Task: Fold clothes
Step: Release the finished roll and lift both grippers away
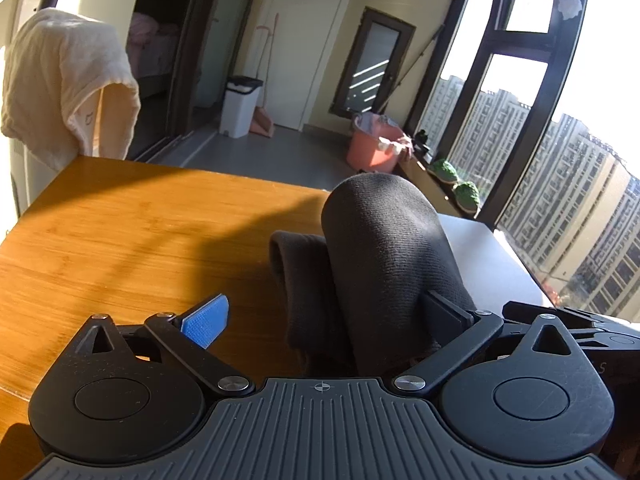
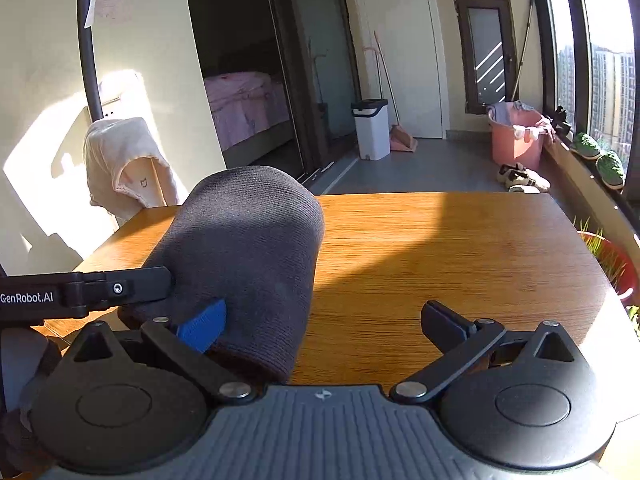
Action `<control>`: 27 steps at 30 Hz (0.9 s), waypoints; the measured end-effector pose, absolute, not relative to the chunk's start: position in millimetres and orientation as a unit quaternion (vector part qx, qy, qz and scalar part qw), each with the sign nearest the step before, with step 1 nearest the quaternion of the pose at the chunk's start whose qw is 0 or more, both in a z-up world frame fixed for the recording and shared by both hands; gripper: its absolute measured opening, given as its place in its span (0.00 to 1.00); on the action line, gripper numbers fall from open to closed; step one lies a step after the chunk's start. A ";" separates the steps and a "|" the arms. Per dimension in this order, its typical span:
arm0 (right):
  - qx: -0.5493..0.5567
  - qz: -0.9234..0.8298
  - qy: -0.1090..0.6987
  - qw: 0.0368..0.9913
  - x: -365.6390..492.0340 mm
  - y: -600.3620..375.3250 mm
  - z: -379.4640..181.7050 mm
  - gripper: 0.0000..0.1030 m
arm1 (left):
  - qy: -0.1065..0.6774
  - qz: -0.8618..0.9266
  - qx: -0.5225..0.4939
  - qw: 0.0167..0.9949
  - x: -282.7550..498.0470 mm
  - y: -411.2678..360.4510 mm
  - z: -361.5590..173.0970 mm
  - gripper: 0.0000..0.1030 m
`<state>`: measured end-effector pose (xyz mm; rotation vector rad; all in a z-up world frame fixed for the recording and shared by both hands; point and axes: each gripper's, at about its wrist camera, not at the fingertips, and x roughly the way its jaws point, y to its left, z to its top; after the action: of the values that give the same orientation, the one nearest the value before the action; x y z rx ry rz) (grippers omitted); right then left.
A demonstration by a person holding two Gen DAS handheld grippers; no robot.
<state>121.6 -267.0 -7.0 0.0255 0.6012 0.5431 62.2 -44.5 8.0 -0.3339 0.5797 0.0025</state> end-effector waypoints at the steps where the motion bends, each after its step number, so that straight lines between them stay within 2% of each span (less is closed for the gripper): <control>1: 0.012 0.263 0.292 0.920 121.9 -267.0 -7.1 1.00 | 0.283 0.002 -0.165 0.945 63.1 -44.0 7.6 1.00; 9: 0.007 0.222 0.265 0.938 85.5 -286.3 6.4 1.00 | 0.267 0.012 -0.165 0.949 51.3 -48.7 15.5 1.00; 14: -0.049 0.186 0.331 0.924 68.9 -282.3 -0.4 1.00 | 0.214 0.042 -0.095 0.971 2.7 -70.2 42.3 1.00; 18: -0.054 0.140 0.362 0.920 68.3 -271.7 -15.4 1.00 | 0.240 0.106 -0.055 0.963 -9.9 -89.0 32.8 1.00; 23: -0.042 0.133 0.337 0.931 70.1 -268.9 -21.4 1.00 | 0.317 0.137 -0.055 0.937 3.7 -99.5 13.7 1.00; 27: -0.039 0.128 0.337 0.932 75.5 -268.0 -21.2 1.00 | 0.329 0.160 -0.023 0.930 15.3 -111.0 2.8 1.00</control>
<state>75.5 -268.0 -21.2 -0.0801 0.6902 0.2622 15.3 -111.0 2.8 -0.0466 0.6733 0.3274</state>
